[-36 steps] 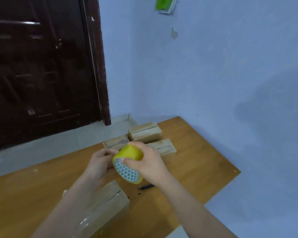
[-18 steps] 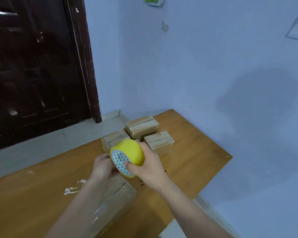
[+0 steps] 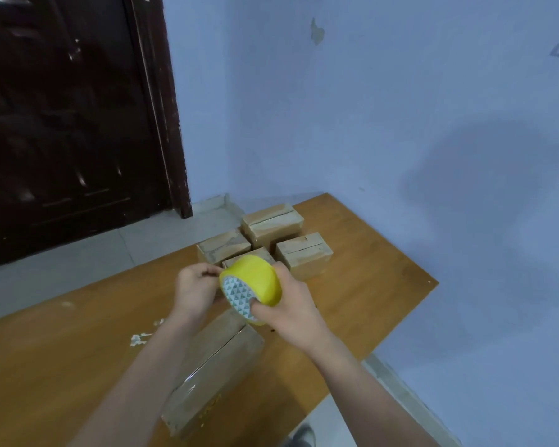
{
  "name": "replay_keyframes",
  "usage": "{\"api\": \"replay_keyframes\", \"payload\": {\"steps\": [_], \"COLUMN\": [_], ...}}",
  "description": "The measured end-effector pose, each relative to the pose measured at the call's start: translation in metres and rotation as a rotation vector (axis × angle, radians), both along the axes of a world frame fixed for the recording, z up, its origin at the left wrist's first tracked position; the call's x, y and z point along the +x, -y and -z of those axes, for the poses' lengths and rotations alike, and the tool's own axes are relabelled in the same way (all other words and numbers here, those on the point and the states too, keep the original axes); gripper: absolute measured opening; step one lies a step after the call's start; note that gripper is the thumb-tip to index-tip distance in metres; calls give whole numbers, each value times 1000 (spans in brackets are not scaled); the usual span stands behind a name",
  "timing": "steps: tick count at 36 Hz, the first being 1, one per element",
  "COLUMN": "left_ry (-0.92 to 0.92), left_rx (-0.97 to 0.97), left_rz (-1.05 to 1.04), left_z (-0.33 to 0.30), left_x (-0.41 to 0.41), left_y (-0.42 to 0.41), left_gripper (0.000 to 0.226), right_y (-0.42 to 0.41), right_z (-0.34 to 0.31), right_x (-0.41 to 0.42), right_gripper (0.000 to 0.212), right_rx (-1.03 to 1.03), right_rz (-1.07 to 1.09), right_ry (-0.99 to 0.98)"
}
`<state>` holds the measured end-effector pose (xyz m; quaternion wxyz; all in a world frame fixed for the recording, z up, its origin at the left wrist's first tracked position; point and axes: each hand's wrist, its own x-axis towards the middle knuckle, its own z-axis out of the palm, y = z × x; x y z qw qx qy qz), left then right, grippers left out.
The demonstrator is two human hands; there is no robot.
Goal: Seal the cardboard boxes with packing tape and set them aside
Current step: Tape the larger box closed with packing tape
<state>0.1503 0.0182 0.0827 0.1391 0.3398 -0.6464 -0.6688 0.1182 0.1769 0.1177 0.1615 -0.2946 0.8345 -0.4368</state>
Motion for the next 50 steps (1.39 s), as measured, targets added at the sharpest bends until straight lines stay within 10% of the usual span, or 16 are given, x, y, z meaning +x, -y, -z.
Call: {"api": "replay_keyframes", "payload": {"steps": [14, 32, 50], "left_ry": [13, 92, 205], "left_rx": [-16, -244, -444], "left_rz": [-7, 181, 181], "left_z": [17, 22, 51], "left_x": [-16, -29, -35], "left_y": [26, 41, 29], "left_gripper": [16, 8, 11], "right_y": [-32, -38, -40], "right_z": [8, 34, 48], "right_x": [-10, -10, 4], "right_gripper": [43, 51, 54], "right_rx": [324, 133, 379], "right_rz": [-51, 89, 128], "right_ry": [89, -116, -41]}}
